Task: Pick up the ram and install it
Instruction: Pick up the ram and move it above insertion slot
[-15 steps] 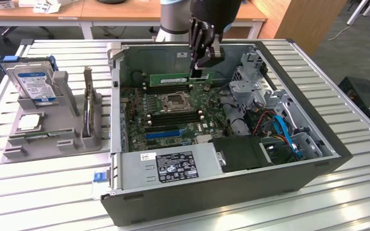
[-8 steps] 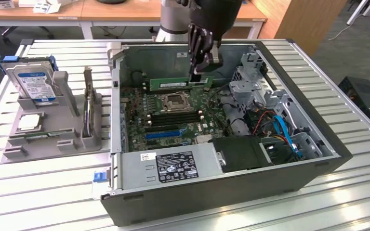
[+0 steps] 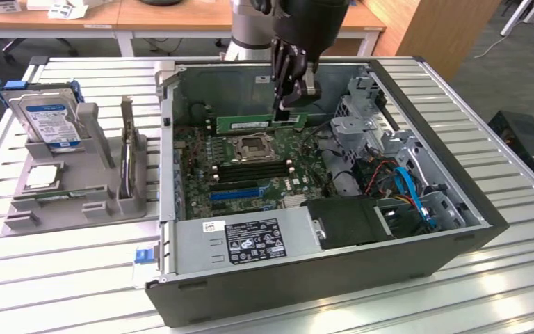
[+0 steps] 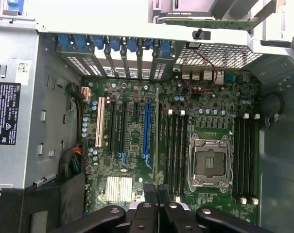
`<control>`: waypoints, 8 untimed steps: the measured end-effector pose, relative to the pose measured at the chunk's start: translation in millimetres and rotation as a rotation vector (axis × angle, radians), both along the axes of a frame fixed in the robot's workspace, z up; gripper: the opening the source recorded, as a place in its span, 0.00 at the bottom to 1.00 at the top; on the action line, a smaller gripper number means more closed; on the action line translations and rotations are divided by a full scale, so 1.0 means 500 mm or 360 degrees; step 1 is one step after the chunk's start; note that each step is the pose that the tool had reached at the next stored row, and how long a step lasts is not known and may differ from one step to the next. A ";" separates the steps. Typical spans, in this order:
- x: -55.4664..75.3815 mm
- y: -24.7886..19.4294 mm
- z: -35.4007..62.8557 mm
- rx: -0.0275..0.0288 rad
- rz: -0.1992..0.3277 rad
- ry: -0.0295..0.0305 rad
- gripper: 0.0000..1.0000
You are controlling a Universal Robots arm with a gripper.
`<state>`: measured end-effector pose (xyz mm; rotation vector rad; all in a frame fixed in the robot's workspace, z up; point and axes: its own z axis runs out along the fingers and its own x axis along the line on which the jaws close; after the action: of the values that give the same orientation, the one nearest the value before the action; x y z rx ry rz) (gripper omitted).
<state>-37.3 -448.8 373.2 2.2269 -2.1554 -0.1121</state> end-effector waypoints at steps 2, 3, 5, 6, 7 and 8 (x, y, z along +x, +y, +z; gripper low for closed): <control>0.000 0.0022 -0.001 0.00003 0.0000 -0.00001 0.13; 0.000 0.0042 -0.001 0.00001 0.0000 -0.00001 0.13; 0.000 0.0104 -0.002 -0.00001 0.0000 0.00000 0.13; 0.000 0.0139 -0.003 0.00001 0.0000 0.00000 0.13; 0.000 0.0180 -0.003 0.00000 0.0000 0.00001 0.13; 0.000 0.0225 -0.003 0.00000 0.0000 0.00000 0.13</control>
<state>-37.5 -437.6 371.5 2.2270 -2.1553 -0.1121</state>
